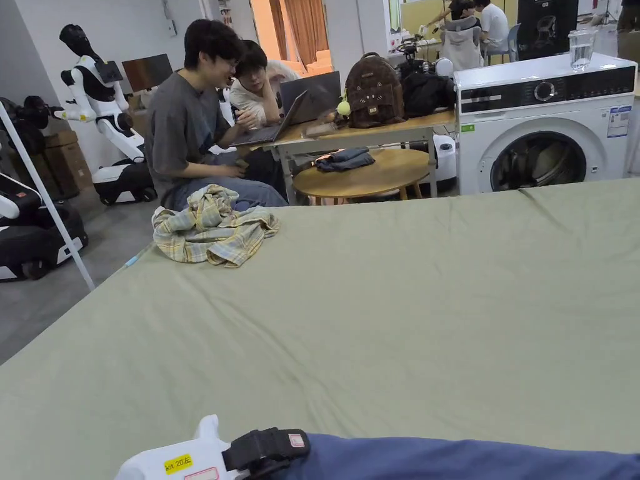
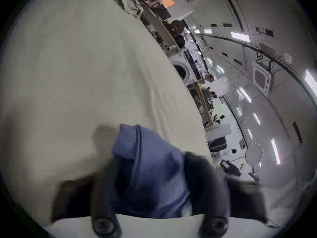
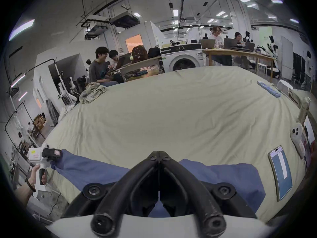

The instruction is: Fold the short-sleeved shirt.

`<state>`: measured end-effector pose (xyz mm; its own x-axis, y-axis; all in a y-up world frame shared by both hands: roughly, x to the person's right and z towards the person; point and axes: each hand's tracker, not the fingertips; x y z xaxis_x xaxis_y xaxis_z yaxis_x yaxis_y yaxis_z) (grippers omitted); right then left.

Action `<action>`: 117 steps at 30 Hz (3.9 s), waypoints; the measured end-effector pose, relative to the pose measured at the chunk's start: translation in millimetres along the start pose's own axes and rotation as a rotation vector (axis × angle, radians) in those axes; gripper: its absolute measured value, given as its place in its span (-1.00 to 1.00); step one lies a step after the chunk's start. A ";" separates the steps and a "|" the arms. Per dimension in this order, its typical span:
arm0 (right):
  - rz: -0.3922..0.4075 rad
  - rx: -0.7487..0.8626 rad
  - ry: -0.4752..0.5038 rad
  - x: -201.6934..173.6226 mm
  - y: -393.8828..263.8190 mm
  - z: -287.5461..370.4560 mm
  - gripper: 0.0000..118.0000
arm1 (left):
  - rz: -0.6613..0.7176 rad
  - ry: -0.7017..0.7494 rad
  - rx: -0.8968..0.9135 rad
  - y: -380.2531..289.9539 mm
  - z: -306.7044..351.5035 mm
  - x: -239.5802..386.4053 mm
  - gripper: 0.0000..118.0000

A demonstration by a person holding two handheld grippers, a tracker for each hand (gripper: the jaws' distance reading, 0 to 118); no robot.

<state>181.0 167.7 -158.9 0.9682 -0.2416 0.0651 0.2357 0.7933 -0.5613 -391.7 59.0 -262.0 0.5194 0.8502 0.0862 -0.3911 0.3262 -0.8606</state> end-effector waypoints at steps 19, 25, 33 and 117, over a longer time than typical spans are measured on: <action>-0.030 0.001 0.138 -19.1 3.5 -10.1 -1.00 | -0.347 0.347 0.108 18.9 44.8 150.6 -0.86; -0.025 0.002 0.154 -18.8 -0.5 0.5 -1.00 | -0.493 0.262 -0.121 -40.9 -101.6 183.4 -0.86; -0.061 0.001 0.130 -1.7 -7.8 5.3 -1.00 | -0.494 0.043 -0.186 -76.0 -155.7 212.4 -0.19; -0.069 -0.120 0.180 8.6 -44.7 -3.5 -1.00 | -0.594 0.195 -0.317 -134.8 -238.2 223.5 -1.00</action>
<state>178.5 128.2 -136.2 0.9169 -0.3975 -0.0352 0.2792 0.7019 -0.6553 -41.9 106.5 -246.3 0.7152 0.4656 0.5213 0.2265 0.5513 -0.8030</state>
